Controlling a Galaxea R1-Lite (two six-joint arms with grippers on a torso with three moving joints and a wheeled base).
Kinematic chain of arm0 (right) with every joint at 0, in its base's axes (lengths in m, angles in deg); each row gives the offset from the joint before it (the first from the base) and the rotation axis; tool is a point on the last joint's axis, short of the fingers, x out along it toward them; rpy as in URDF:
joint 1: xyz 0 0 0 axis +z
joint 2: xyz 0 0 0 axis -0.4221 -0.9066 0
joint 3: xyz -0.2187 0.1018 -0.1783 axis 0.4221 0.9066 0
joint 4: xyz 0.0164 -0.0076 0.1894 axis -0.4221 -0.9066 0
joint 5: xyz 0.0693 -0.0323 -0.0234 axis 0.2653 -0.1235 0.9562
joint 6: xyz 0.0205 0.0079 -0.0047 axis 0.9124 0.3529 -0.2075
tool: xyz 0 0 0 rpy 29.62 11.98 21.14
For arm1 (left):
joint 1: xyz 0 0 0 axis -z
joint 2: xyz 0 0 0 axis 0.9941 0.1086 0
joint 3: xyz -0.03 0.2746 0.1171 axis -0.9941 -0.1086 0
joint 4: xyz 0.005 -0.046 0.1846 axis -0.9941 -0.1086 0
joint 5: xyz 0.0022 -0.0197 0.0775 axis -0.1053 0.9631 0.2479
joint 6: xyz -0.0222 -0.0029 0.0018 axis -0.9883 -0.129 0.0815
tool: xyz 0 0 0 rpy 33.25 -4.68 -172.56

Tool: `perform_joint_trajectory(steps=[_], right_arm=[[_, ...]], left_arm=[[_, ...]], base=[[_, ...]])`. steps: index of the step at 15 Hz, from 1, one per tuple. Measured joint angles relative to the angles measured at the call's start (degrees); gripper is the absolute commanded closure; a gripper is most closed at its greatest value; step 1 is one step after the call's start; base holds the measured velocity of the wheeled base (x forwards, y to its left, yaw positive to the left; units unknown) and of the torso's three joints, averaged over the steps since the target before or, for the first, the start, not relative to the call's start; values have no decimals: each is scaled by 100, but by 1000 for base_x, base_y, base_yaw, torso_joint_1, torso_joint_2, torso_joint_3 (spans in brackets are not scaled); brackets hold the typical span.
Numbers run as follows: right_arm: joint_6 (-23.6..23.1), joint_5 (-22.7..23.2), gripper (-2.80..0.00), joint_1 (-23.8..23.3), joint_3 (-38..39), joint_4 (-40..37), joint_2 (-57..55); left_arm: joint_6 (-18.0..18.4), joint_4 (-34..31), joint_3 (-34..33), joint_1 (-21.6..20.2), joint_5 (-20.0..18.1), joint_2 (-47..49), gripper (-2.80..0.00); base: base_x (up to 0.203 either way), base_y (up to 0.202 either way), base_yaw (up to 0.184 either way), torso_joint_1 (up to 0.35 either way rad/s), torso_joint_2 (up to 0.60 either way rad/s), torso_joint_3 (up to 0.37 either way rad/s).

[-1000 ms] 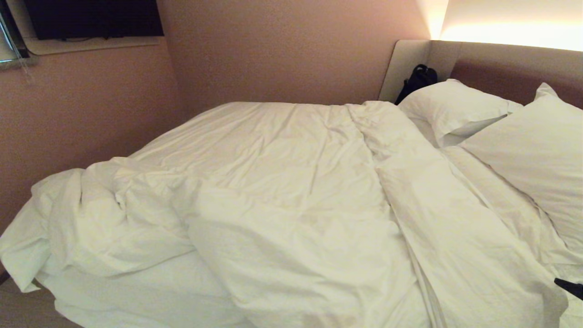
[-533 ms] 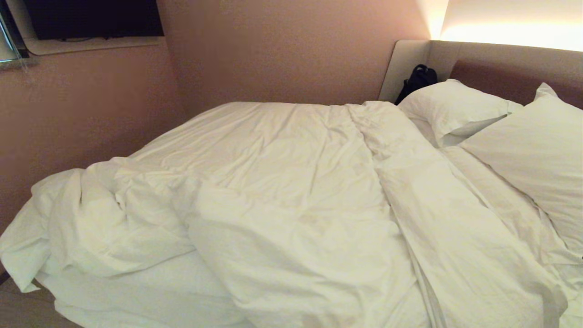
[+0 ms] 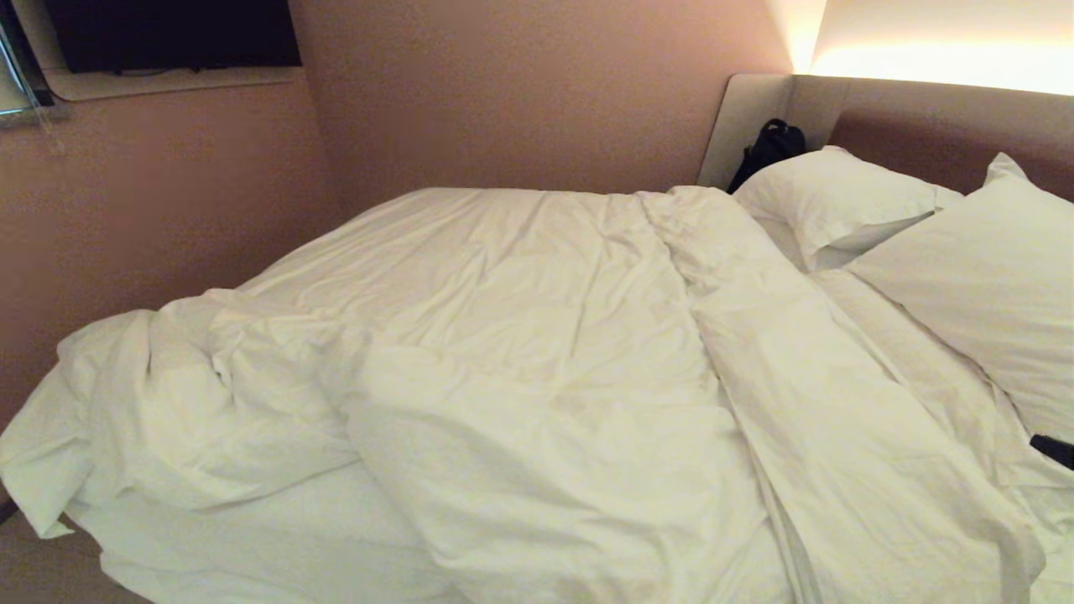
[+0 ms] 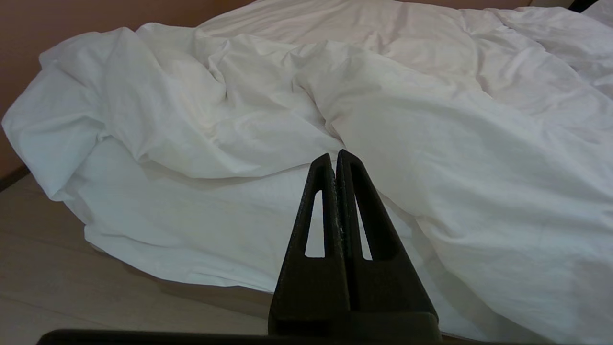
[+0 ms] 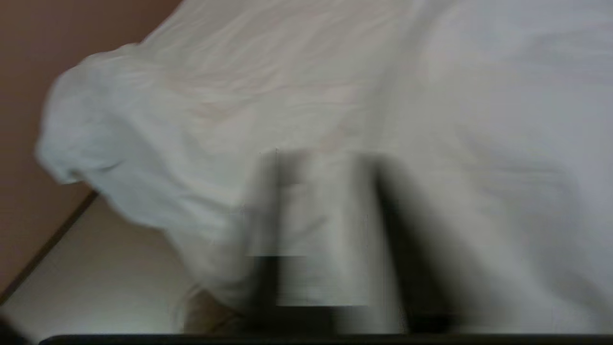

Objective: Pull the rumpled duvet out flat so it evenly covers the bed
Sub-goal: Flatten the corners of the folded blanket

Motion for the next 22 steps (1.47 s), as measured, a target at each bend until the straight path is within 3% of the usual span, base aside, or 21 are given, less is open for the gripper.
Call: perform_joint_trajectory(steps=[3, 8, 15, 18, 22], right_arm=[[653, -455, 0, 984, -259, -286, 689], [1715, -1728, 0, 2832, -1602, -1263, 1486], [2326, -3911, 0, 5036, -1859, -3311, 1830], [2306, -4707, 0, 5477, -1839, -3915, 2179], [2148, -5628, 0, 5565, -1702, -4435, 2753]], left_arm=[[1, 0, 0, 0, 2, 0, 0], [1, 1, 0, 0, 1, 1, 0], [1, -1, 0, 0, 1, 1, 0], [1, 1, 0, 0, 1, -1, 0], [1, 1, 0, 0, 1, 1, 0]], base=[[0, 0, 0, 0, 0, 0], [0, 0, 0, 0, 0, 0], [0, 0, 0, 0, 0, 0], [0, 0, 0, 0, 0, 0], [0, 0, 0, 0, 0, 0]])
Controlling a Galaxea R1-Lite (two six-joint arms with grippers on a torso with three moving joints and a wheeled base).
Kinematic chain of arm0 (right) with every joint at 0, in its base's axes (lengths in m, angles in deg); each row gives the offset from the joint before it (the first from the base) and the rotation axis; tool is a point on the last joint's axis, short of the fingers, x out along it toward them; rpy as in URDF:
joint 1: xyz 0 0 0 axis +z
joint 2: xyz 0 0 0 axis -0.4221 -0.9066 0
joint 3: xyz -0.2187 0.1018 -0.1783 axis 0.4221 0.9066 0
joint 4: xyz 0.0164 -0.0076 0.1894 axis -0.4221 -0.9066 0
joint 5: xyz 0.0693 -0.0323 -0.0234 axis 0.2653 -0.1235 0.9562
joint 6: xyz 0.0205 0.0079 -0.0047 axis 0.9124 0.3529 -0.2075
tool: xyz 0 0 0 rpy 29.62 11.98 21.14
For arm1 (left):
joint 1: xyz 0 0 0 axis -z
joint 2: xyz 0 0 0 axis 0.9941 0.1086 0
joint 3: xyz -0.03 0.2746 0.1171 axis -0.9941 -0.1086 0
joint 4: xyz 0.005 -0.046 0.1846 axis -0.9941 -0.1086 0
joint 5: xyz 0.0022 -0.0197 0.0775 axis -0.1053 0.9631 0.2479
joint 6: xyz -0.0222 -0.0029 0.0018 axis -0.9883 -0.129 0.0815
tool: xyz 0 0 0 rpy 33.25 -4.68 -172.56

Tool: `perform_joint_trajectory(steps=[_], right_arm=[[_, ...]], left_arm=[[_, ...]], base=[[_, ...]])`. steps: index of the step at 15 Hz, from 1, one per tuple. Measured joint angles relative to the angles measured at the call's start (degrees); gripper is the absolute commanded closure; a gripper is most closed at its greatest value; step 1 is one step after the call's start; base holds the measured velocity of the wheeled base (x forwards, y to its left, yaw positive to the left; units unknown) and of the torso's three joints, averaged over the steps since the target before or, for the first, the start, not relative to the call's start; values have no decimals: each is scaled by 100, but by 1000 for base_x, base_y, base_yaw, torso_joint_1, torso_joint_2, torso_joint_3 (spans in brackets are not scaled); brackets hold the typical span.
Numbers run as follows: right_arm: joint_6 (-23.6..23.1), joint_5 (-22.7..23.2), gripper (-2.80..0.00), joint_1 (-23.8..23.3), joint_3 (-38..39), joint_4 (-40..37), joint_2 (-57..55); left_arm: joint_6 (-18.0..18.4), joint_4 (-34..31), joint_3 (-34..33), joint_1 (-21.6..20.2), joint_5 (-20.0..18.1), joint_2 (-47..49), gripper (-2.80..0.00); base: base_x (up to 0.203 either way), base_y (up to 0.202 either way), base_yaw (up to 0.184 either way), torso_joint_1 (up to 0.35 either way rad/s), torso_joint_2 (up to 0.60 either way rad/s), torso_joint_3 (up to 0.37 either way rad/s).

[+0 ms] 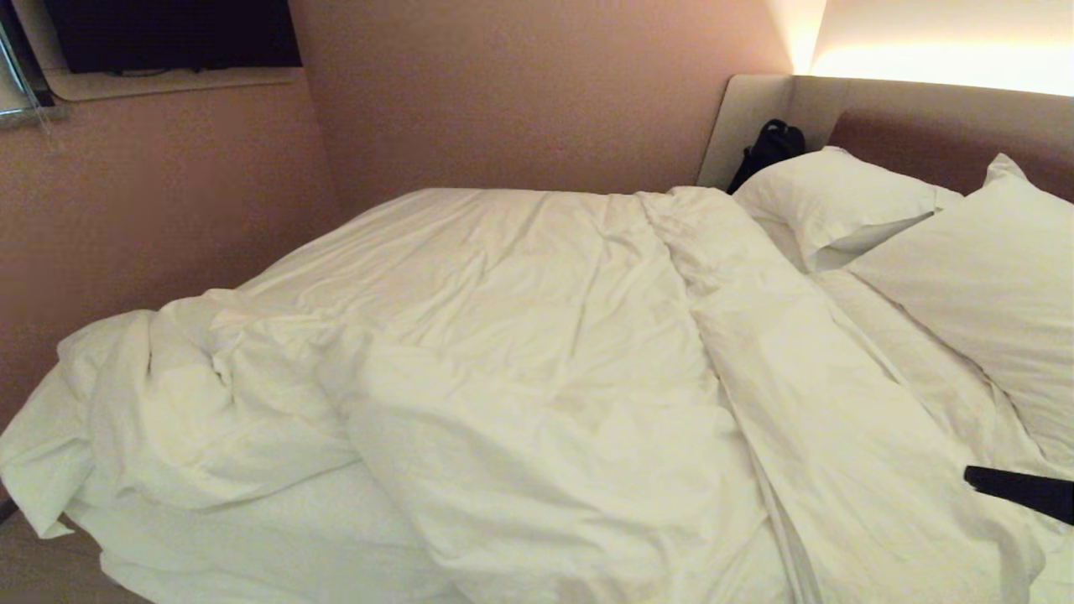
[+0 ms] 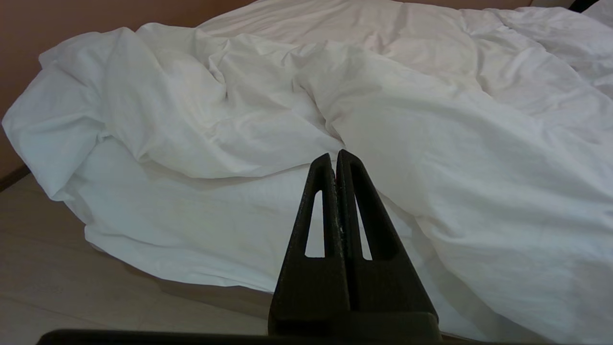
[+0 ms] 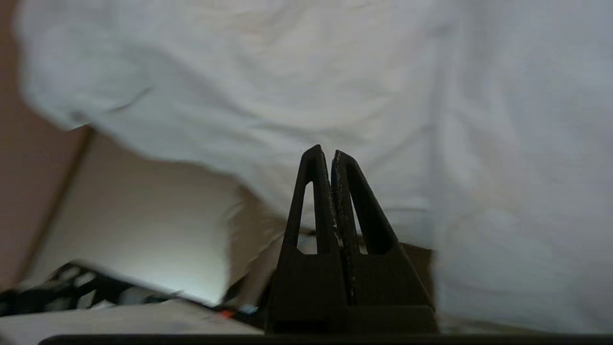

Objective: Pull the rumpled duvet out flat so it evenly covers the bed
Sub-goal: Flatten the corners of the folded blanket

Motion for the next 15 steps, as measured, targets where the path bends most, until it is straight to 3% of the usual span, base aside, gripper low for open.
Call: perform_joint_trajectory(steps=[6, 15], right_arm=[[-244, -1213, 0, -1, 147, -418, 1571], [-450, -2203, 0, -40, 368, -1006, 3314]], left_arm=[[0, 2, 0, 0, 0, 0, 0], [0, 0, 0, 0, 0, -2, 0]], base=[[0, 0, 0, 0, 0, 0], [0, 0, 0, 0, 0, 0]])
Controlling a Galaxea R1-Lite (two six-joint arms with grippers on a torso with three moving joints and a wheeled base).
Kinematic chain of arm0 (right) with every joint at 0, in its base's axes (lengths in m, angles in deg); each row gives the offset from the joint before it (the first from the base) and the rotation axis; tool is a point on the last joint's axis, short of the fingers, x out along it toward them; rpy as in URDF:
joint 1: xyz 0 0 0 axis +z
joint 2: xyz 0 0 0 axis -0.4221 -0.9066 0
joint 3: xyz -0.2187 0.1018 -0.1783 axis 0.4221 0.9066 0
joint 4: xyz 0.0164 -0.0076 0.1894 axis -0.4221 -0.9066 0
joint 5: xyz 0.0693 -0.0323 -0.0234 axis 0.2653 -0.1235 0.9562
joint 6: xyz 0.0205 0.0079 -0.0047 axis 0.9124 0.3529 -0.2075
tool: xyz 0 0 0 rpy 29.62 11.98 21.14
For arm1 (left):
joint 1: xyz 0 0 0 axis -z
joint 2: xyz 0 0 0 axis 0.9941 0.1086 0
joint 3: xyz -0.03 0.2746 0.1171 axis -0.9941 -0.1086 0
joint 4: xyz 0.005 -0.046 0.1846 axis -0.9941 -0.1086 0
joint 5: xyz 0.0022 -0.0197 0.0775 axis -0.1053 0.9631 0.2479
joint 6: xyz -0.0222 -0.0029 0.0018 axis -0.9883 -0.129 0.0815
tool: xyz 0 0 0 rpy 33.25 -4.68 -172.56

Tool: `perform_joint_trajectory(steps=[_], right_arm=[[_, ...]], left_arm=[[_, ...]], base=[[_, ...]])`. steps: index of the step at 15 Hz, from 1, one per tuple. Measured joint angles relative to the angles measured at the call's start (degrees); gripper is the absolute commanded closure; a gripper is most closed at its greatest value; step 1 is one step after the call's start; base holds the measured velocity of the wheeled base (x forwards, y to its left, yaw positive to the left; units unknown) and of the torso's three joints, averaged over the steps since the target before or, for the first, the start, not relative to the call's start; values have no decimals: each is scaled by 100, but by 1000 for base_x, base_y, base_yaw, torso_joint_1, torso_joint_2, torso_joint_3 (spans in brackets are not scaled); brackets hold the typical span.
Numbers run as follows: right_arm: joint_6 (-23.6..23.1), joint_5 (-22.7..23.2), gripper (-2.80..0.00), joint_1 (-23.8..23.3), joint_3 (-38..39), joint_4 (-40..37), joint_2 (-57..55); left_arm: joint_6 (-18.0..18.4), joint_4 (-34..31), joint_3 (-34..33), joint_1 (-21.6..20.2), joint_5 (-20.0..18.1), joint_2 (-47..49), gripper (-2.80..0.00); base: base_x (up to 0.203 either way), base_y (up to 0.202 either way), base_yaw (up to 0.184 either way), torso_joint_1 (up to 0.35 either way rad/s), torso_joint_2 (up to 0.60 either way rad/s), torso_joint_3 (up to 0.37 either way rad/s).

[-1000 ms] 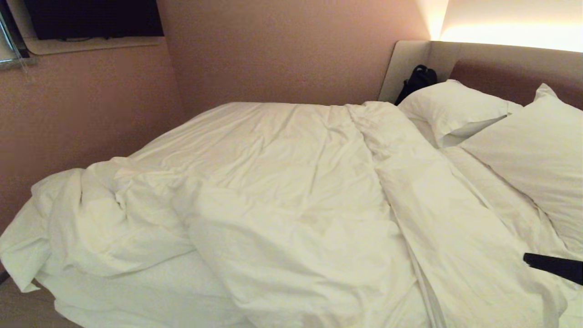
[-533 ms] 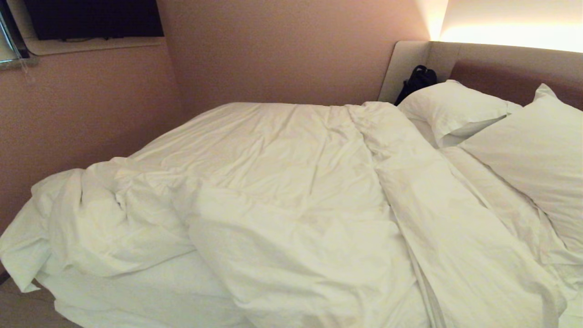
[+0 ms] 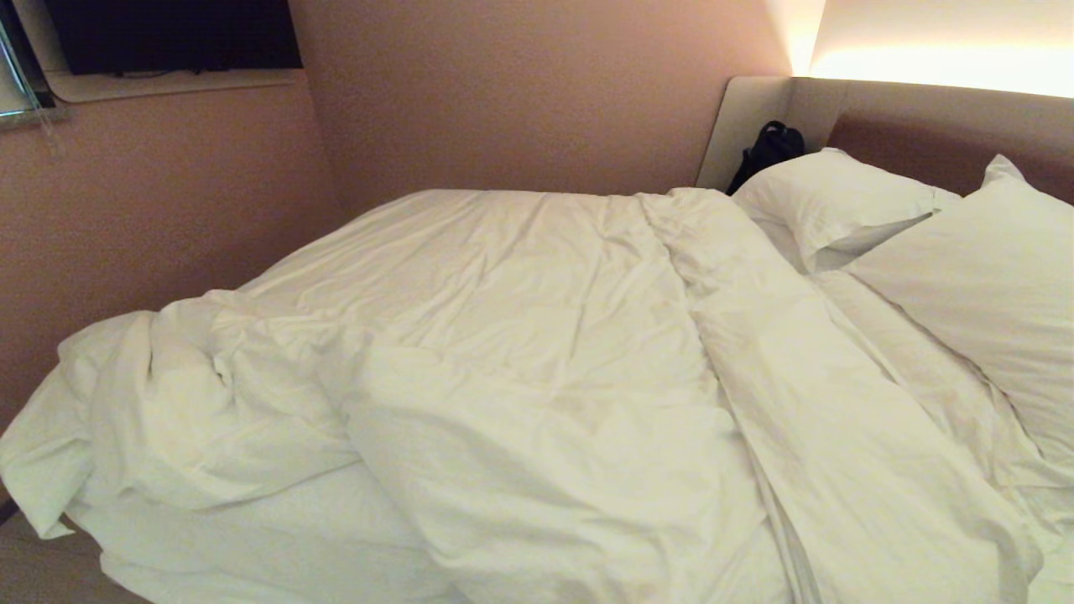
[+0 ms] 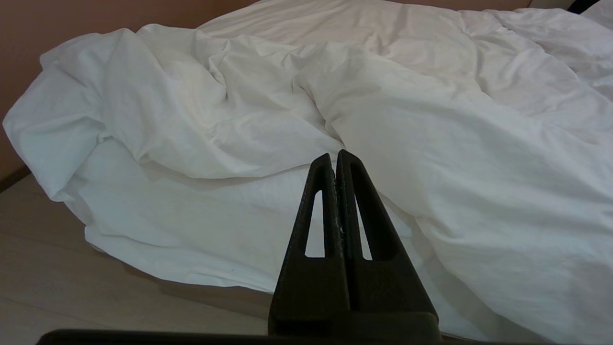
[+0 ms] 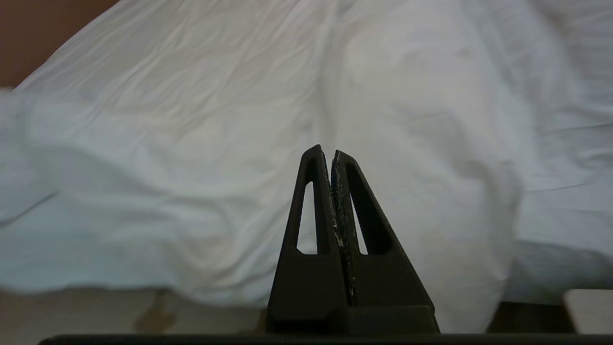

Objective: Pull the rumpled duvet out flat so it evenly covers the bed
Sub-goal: Flatten the corners of the folded blanket

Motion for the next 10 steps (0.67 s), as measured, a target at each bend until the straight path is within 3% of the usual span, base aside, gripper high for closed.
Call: perform_joint_trajectory(steps=[3, 6, 10], right_arm=[[-132, -464, 0, -91, -15, -33, 89], [-372, -841, 0, -515, 180, -52, 141], [-468, -921, 0, -761, 637, -20, 675]], left_arm=[[0, 0, 0, 0, 0, 2, 0], [1, 2, 0, 0, -2, 1, 0], [0, 0, 0, 0, 0, 1, 0]], base=[[0, 0, 0, 0, 0, 0], [0, 0, 0, 0, 0, 0], [0, 0, 0, 0, 0, 0]])
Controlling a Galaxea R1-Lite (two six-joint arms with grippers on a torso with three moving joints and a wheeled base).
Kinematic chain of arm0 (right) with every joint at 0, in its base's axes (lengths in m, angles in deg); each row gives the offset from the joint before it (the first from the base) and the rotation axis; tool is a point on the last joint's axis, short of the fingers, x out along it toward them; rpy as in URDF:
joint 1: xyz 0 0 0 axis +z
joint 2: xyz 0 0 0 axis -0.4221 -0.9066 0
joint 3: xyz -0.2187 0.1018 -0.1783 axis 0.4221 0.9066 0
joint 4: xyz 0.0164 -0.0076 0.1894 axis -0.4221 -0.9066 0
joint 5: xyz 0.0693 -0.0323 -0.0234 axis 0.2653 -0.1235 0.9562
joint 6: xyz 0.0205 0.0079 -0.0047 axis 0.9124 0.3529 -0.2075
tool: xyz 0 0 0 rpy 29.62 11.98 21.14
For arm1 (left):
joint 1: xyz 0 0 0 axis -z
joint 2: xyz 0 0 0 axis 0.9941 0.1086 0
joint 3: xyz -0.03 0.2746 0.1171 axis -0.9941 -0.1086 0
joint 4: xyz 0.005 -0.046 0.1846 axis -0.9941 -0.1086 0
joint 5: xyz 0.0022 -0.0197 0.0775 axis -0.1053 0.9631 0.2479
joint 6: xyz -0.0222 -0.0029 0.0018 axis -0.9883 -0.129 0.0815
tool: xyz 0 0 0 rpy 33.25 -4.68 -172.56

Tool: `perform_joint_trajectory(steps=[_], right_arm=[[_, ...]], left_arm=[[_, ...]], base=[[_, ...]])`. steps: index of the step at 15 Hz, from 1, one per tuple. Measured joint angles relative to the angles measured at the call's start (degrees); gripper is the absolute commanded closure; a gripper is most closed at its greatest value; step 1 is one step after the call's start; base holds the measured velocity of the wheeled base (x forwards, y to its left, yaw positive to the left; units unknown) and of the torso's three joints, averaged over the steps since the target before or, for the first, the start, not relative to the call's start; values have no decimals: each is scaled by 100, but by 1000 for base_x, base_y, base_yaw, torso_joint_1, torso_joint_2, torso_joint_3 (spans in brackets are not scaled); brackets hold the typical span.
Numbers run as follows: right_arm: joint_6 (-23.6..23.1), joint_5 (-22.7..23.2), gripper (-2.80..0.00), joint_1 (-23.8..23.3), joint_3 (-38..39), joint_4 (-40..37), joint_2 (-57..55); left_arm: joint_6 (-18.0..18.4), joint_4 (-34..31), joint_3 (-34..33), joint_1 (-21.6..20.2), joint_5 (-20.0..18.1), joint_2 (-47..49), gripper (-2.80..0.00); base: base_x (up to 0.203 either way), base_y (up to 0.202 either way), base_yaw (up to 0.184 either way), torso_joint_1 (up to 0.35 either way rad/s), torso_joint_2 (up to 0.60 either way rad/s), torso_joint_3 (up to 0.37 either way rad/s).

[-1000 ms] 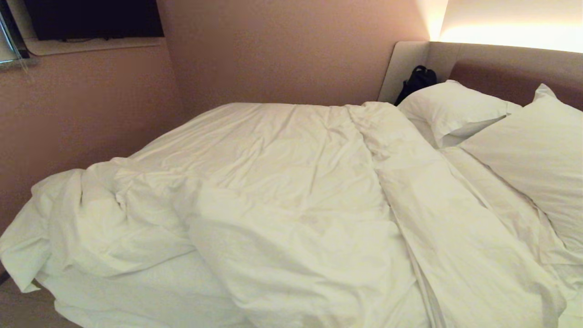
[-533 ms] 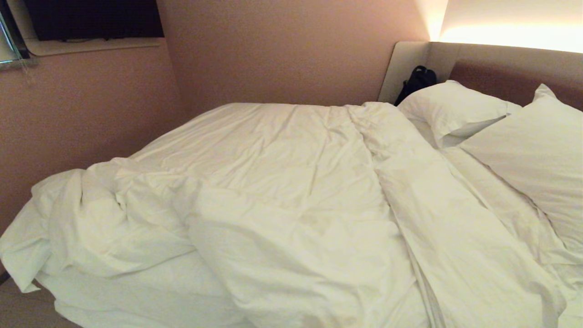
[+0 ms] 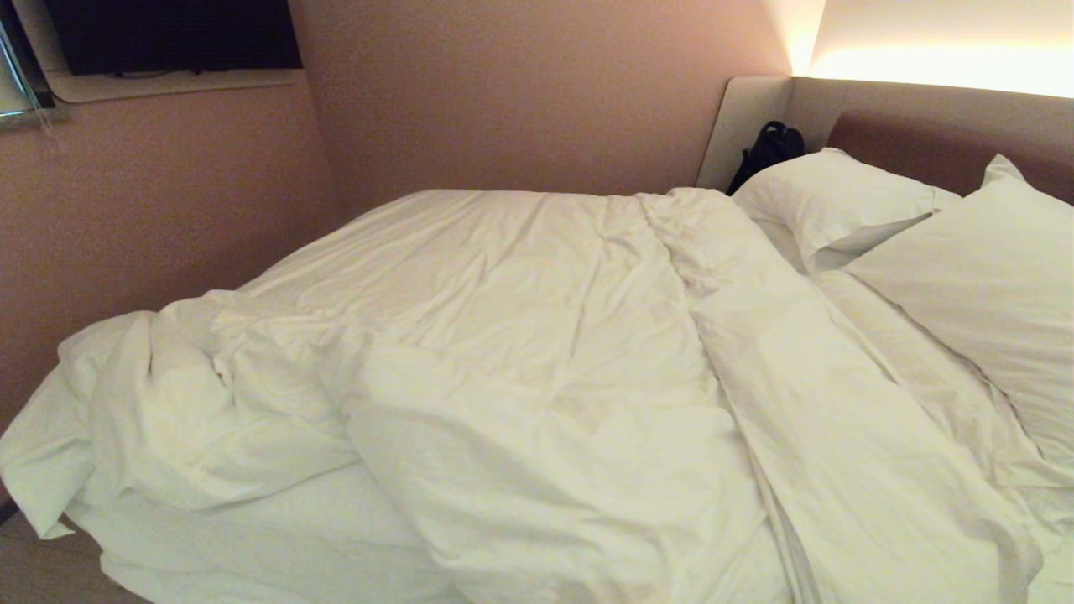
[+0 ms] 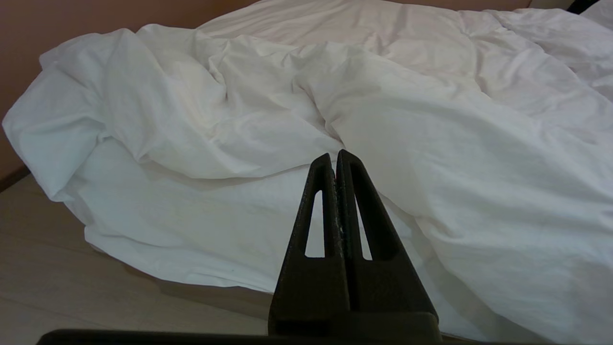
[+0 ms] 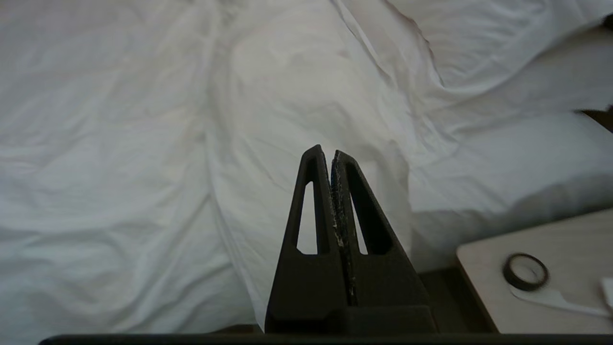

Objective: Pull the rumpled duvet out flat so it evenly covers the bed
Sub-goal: Flatten the corners of the folded blanket

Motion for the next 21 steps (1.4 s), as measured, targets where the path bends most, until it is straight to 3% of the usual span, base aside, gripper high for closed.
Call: perform_joint_trajectory(steps=[4, 9, 15, 21], right_arm=[[-208, 359, 0, 40, 145, 32, 801], [-353, 810, 0, 45, 561, 217, 1020], [-908, 1045, 0, 45, 1783, 1201, 1035], [-954, 1234, 0, 48, 2421, 2115, 1035]], left_arm=[[-1, 5, 0, 0, 0, 1, 0], [0, 5, 0, 0, 1, -1, 0], [0, 5, 0, 0, 1, -1, 0], [2, 2, 0, 0, -2, -1, 0]], base=[[0, 0, 0, 0, 0, 0], [0, 0, 0, 0, 0, 0], [0, 0, 0, 0, 0, 0], [0, 0, 0, 0, 0, 0]])
